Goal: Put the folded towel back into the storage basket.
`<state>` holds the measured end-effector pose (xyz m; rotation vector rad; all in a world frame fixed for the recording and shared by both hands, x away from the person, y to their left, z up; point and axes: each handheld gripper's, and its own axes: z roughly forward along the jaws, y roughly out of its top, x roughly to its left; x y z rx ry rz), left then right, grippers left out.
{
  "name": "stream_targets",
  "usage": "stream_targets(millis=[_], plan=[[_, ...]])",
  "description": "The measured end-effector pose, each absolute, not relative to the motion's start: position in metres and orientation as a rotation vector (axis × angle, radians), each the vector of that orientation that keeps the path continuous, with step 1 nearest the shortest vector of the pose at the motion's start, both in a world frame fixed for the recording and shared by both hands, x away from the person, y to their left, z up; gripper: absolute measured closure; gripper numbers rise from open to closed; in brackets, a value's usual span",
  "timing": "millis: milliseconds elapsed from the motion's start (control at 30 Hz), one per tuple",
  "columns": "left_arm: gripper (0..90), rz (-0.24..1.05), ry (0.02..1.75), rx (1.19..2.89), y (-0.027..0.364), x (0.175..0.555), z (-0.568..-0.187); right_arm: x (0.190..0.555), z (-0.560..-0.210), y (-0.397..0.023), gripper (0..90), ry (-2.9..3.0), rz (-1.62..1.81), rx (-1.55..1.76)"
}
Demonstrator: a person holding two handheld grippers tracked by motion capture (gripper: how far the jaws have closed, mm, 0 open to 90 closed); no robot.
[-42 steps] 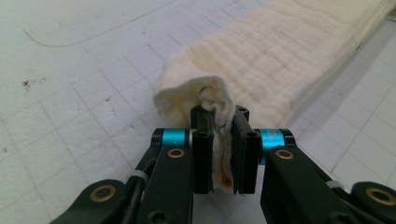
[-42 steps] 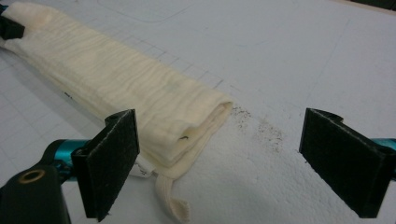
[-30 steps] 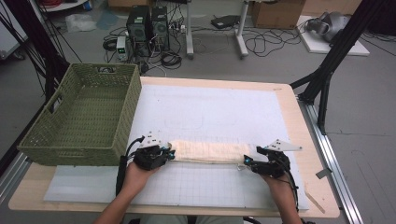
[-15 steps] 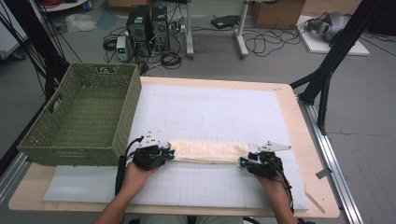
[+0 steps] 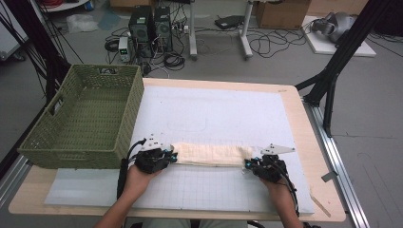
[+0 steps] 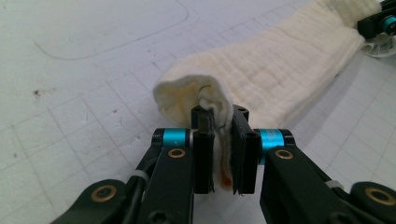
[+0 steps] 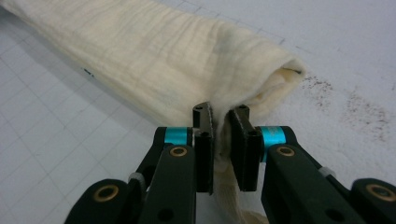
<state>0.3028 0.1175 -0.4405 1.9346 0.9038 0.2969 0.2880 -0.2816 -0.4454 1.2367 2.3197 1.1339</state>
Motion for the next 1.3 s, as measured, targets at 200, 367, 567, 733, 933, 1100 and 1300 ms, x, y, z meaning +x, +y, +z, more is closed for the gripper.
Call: stream_targets(millis=[200,367,567,733,933,1100,1300], plan=[[81.0,0.307,0.869,1.885,0.12,0.3,-0.426,0.289,-0.437,-0.286,81.4,2.287,1.148,1.227],[81.0,0.32,0.839,1.85,0.121,0.297,-0.412,0.289,-0.428,-0.287,81.4,2.254,1.155,1.201],[81.0,0.338,0.811,1.822,0.123,0.296,-0.398,0.289,-0.418,-0.287,81.4,2.225,1.181,1.172],[80.9,0.355,0.799,1.798,0.128,0.294,-0.387,0.291,-0.409,-0.286,81.3,2.211,1.219,1.124],[80.9,0.374,0.786,1.769,0.135,0.293,-0.371,0.299,-0.395,-0.283,81.4,2.186,1.269,1.092],[80.9,0.4,0.77,1.757,0.142,0.291,-0.355,0.309,-0.378,-0.276,81.4,2.174,1.275,1.048],[80.9,0.435,0.761,1.742,0.151,0.288,-0.34,0.325,-0.36,-0.264,81.4,2.163,1.286,1.006]])
